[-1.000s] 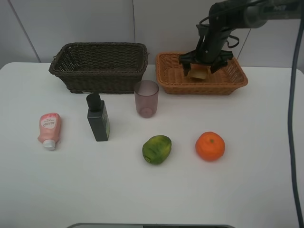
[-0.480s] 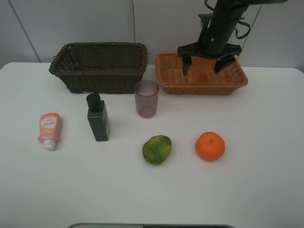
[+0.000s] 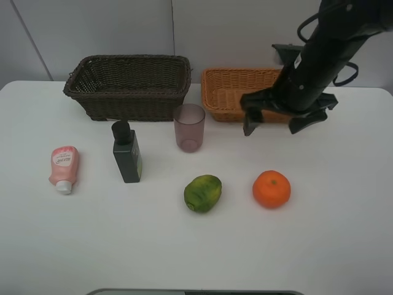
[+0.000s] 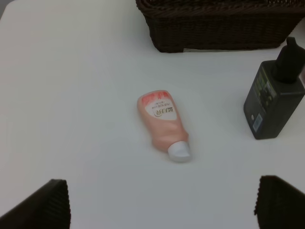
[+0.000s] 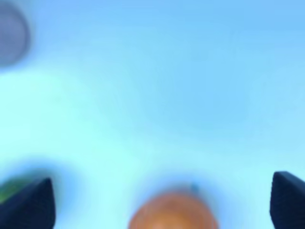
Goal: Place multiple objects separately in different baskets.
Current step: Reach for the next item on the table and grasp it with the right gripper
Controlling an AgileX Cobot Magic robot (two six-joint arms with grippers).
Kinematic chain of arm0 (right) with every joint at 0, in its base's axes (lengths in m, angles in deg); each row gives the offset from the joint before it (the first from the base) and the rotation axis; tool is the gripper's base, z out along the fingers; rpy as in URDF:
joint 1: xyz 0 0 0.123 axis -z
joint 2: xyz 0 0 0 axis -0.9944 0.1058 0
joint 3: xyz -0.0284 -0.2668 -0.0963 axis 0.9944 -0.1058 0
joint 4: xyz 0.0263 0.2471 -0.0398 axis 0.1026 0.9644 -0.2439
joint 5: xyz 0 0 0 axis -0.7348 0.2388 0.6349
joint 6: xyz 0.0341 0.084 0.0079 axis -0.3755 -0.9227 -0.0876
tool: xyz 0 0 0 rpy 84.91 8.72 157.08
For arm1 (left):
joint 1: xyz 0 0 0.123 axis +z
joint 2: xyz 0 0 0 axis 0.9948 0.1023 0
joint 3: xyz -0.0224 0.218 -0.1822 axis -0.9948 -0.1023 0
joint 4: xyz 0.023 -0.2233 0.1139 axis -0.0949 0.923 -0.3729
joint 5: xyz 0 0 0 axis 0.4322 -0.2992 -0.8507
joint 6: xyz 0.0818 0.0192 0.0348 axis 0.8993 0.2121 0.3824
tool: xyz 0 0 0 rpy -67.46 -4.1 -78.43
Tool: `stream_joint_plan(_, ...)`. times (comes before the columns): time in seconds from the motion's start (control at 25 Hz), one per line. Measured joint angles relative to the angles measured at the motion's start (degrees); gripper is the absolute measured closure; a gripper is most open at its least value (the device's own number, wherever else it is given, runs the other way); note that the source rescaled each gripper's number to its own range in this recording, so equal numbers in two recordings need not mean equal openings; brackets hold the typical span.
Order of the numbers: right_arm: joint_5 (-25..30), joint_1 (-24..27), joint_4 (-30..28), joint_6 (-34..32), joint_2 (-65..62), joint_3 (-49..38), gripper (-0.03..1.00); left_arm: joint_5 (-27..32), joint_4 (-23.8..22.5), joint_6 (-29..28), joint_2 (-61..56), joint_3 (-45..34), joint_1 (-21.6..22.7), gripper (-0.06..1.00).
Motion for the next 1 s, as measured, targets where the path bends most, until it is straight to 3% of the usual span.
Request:
stream_joint_plan(0.36,-5.1,-6.2,-2.9,-9.7,-4.2,-12.7,-0.03,0.0,0.0,0.0,0.0,0.0,0.0,-0.06)
stream_joint_plan(0.64,-12.0,-7.2,-4.6,-18.0,-4.2,-18.5,-0.03,0.0,0.0,0.0,0.0,0.0,0.0,-0.06)
stream_joint_plan(1.0,-14.2,-6.4,-6.1,-19.7,1.2,-18.8,-0.03,0.0,0.0,0.0,0.0,0.0,0.0,-0.06)
